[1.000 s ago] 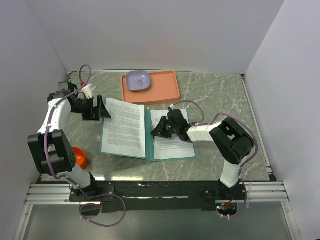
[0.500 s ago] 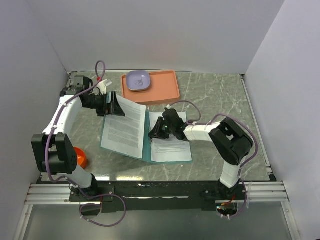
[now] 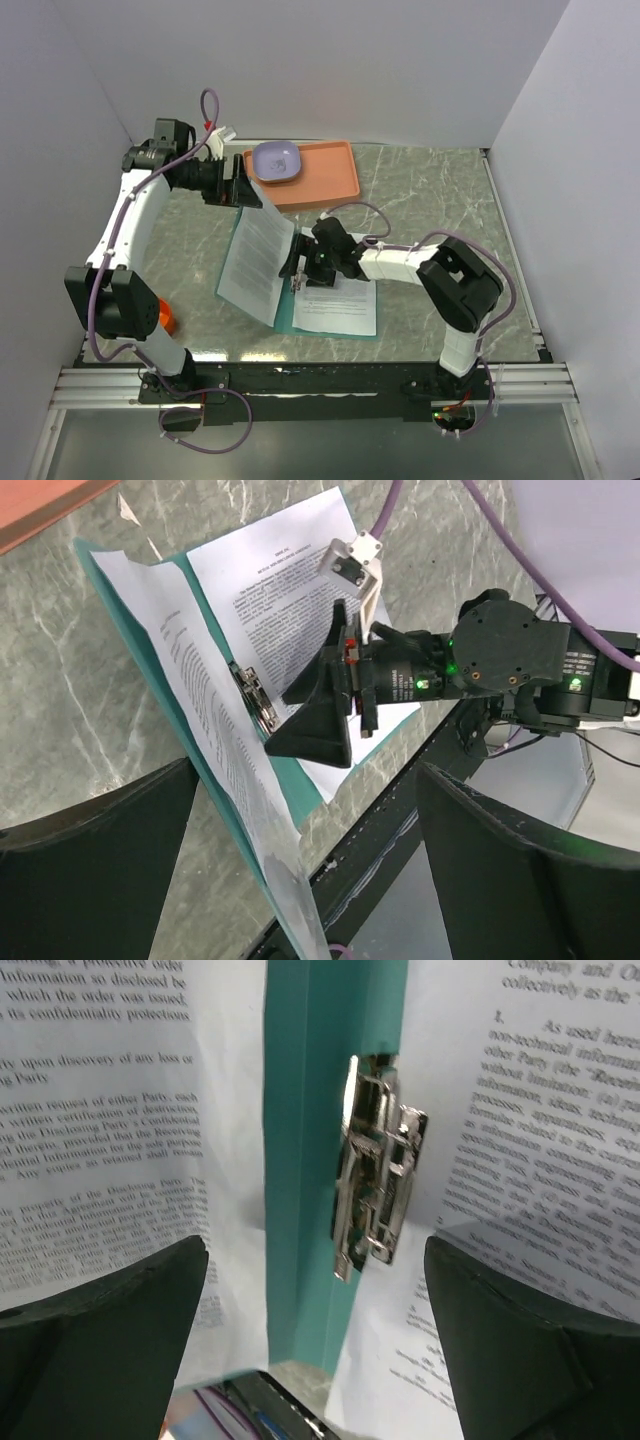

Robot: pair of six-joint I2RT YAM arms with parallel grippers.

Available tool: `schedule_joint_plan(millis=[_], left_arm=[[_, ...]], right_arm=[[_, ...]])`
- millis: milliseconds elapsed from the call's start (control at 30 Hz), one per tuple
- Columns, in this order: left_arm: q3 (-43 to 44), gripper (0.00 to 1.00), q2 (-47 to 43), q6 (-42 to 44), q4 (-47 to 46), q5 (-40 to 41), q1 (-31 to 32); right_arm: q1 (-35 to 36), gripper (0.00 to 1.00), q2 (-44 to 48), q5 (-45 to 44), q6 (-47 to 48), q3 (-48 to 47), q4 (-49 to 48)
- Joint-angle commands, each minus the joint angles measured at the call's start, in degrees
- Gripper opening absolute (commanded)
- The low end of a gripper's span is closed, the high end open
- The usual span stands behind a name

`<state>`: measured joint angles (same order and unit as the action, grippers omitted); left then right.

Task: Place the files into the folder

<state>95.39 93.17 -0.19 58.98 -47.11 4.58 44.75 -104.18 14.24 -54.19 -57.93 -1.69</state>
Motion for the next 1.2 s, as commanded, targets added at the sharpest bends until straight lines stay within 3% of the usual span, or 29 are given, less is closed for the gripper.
schedule_joint_plan(millis=[0,233,467,700,1167], left_arm=[[1.46,0.96,0.70,-0.95,2.54,-1.74,0.25],[4.97,0.96,3.86,-2.98,1.92,-2.46,6.40],[7.87,0.96,7.38,-1.40,3.60,-6.93,10.36],[12.18,0.96,10.98,-0.69,2.72,-10.72,14.05],[10.25,0.96,13.62,-2.45,-3.60,-16.43,21.70]], right_arm=[[-1.15,0.96,5.65,-2.02,2.69,1.32,4.15],[-9.48,0.96,24.45,-2.20,3.83,14.50,1.43],[-22.59,0.93,35.88,-10.64,0.76,24.78,12.33],[-25.86,0.92,31.43,-8.79,0.14,29.28,9.70],[-25.33,0.89,22.10,2.80,-3.02,32.44,-6.38]])
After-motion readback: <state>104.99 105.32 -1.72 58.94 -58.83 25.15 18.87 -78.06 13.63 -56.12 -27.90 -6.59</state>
